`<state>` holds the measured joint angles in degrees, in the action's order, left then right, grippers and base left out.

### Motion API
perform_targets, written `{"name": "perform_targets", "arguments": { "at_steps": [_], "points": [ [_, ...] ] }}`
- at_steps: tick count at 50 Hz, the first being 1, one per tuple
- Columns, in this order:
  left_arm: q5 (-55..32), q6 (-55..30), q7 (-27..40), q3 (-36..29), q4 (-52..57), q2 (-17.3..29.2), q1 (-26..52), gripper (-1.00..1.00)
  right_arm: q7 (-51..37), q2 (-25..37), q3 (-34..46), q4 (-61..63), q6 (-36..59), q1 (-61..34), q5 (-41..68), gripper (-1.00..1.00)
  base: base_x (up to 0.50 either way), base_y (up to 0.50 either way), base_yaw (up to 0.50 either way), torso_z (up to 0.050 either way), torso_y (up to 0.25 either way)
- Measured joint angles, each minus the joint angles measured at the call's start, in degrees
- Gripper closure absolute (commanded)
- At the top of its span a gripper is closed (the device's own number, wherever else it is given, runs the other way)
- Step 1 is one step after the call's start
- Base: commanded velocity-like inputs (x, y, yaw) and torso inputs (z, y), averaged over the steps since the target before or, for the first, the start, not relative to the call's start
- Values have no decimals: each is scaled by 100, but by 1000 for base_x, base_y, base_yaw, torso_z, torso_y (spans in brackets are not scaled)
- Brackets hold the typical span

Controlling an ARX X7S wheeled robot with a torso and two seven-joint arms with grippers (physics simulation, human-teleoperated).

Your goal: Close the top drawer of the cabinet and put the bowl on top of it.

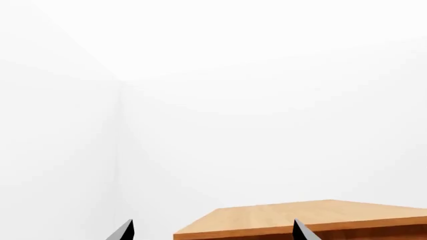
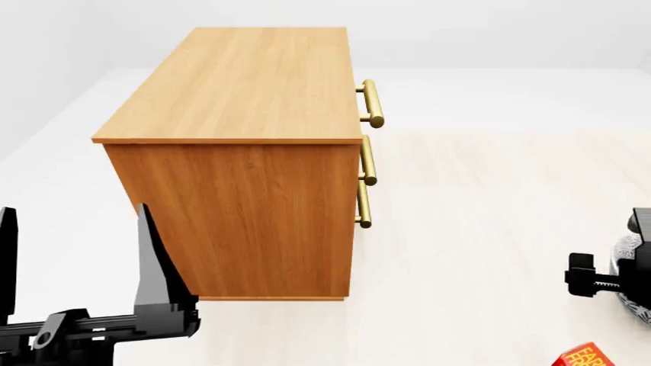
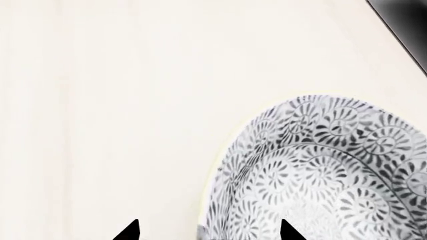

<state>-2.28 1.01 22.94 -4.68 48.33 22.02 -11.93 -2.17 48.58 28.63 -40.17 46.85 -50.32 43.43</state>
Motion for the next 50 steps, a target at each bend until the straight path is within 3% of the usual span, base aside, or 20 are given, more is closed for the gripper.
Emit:
{"name": "perform_targets", "arguments": {
  "at_steps": [34,35,50],
  "points": [
    [-45,25,50,-11,6,61,-18,-100,241,-631,70,-1492,-928,-333,-408,-100,0,0,0,0,0],
    [-45,23,52,-13,6,62,-17,-100,230,-636,64,-1503,-952,-327,-413,100,0,0,0,0,0],
    [-41,26,80,-29,6,78,-17,-100,-829,-727,23,-1631,-1544,-326,-386,100,0,0,0,-1,0]
  ]
}}
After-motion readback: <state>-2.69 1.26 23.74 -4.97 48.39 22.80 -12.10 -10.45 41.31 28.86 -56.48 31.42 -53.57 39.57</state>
